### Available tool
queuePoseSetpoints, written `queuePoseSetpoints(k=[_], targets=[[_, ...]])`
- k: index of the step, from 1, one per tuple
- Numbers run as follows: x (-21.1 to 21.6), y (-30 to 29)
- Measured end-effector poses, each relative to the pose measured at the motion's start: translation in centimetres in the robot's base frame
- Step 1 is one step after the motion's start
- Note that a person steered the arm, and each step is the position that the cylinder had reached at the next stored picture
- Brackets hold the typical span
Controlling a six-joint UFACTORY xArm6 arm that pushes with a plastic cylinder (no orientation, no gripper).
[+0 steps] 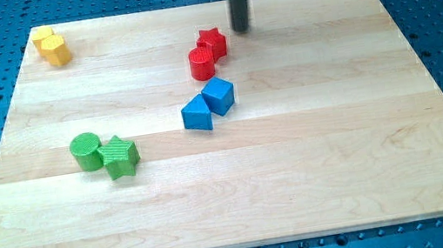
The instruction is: Separate red blocks from each other
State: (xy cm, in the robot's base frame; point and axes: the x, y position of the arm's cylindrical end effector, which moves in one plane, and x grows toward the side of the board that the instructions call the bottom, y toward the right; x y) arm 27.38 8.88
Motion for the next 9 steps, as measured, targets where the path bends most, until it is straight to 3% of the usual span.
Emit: queuePoseSetpoints(k=[1, 2, 3, 4, 5, 6, 7, 8, 9], targets=[[7.6, -1.1], [6.5, -6.6], [3.6, -16.4], [6.6, -14.4], [7.7, -6.5], [4.9, -4.8], [0.1, -14.1], [0.3, -24.0], [0.4, -13.8]])
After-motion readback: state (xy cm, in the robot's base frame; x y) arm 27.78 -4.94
